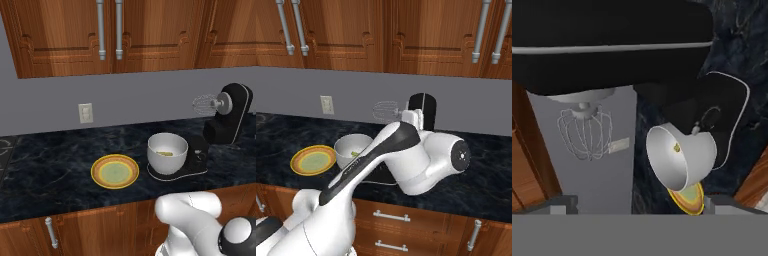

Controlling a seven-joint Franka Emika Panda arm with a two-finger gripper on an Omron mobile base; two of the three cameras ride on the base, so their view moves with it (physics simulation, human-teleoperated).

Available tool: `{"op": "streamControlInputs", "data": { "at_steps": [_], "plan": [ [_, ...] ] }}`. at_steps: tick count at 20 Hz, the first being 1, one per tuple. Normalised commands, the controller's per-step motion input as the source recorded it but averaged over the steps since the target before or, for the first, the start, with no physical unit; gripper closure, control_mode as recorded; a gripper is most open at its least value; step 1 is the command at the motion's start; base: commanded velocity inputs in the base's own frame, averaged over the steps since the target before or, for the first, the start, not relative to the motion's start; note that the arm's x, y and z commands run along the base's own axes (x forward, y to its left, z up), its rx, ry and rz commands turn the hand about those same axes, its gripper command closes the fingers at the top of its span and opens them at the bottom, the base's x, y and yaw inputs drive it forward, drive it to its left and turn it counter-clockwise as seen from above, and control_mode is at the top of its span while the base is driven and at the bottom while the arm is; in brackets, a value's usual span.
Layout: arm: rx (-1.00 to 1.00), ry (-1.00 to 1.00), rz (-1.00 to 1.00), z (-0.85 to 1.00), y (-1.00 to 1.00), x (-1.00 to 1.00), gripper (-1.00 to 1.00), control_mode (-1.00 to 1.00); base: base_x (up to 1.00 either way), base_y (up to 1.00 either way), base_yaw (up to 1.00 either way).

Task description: Add butter and sugar cubes to the stand mixer bowl and then turn on the stand mixer to begin making frosting.

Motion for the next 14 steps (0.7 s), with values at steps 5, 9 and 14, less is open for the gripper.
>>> {"op": "streamControlInputs", "data": {
  "at_steps": [5,9,14],
  "plan": [
    [0.01,-0.25,0.05,0.04,-0.68,0.09,-1.00,-1.00,0.00,0.00,0.00],
    [0.00,-0.20,0.06,0.00,-0.60,0.19,-1.00,-1.00,0.00,0.00,0.00],
    [0.00,-0.13,0.05,0.00,-0.42,0.40,-1.00,-1.00,0.00,0.00,0.00]
  ]
}}
